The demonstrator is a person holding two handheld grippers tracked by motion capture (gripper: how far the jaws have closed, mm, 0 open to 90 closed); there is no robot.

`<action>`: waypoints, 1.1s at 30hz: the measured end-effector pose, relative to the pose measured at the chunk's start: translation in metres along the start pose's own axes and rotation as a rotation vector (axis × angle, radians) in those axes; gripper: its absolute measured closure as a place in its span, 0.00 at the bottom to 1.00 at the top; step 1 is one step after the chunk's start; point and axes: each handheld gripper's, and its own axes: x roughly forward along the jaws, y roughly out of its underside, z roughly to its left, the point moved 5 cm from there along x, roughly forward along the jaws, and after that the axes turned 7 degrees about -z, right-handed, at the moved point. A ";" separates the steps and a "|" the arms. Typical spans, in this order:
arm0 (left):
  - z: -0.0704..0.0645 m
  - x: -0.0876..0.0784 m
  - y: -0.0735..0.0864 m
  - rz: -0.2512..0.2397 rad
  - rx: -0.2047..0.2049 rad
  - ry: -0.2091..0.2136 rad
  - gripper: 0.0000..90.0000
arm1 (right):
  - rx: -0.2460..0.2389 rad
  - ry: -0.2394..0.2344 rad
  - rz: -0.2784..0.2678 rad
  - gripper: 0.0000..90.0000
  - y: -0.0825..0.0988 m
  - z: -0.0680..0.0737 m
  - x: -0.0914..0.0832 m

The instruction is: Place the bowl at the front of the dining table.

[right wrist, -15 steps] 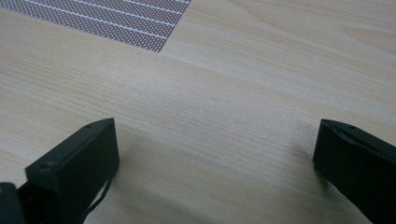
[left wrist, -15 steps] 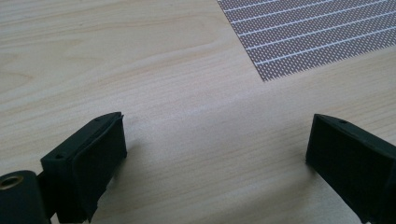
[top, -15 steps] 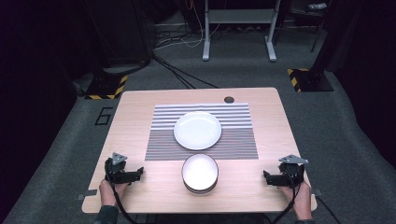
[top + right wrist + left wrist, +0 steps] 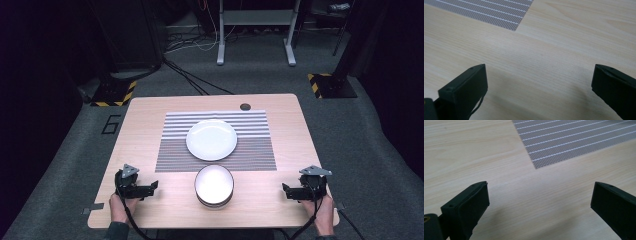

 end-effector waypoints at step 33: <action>-0.046 -0.017 -0.034 -0.041 0.049 0.167 0.02 | -0.134 -0.172 -0.070 0.02 -0.064 0.066 -0.022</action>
